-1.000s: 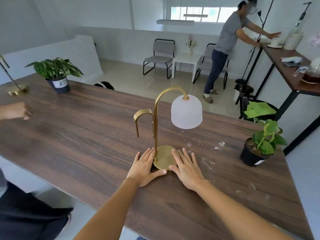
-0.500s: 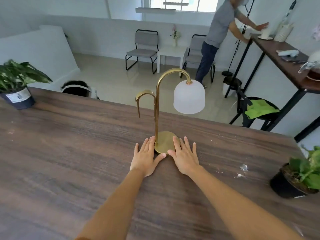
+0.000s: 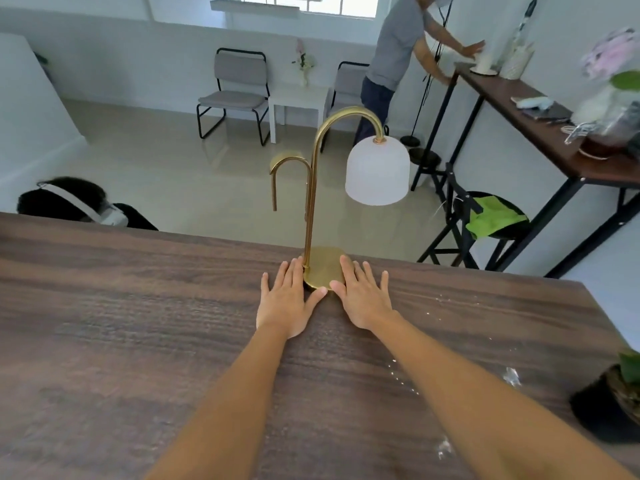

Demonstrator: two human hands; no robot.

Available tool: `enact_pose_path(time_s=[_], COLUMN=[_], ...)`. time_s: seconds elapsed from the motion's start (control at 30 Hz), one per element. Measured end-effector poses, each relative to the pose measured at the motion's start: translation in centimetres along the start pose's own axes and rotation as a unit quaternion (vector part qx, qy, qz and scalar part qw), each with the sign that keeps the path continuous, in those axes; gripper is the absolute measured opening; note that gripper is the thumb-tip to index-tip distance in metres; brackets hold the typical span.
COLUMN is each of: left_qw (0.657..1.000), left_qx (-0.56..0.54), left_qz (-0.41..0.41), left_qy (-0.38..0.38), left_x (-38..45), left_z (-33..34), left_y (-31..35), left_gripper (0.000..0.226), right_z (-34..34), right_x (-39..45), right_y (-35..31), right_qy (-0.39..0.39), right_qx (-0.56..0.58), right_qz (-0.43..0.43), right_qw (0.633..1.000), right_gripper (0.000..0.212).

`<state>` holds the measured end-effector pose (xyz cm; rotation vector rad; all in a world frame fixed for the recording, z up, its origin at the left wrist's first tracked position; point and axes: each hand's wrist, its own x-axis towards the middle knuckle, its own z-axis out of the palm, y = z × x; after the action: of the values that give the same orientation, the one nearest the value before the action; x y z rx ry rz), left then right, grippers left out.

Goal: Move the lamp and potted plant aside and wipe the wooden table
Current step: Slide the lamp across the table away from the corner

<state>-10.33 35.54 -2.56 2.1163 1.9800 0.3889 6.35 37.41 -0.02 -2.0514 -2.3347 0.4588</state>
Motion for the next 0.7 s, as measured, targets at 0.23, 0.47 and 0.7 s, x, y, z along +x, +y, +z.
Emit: enact_pose_path(time_s=[0.23, 0.47, 0.7], left_qw=[0.999, 0.995, 0.924], left_qx=[0.015, 0.053, -0.364], left_qz=[-0.046, -0.074, -0.102], left_qy=[-0.001, -0.033, 0.055], left_x=[-1.8, -8.8, -17.0], left_z=[0.0, 0.9, -1.1], left_y=[1.1, 3.8, 15.2], left_gripper=[0.079, 0.067, 0.054], right_z=[-0.8, -2.7, -2.4], right_x=[-2.3, -14.2, -30.6], right_y=[0.8, 5.1, 17.9], right_qy=[-0.041, -0.022, 0.140], right_qx=[-0.027, 0.175, 0.420], right_qz=[-0.030, -0.110, 0.039], right_qw=[0.998, 0.978, 0.896], right_gripper=[0.062, 0.056, 0.024])
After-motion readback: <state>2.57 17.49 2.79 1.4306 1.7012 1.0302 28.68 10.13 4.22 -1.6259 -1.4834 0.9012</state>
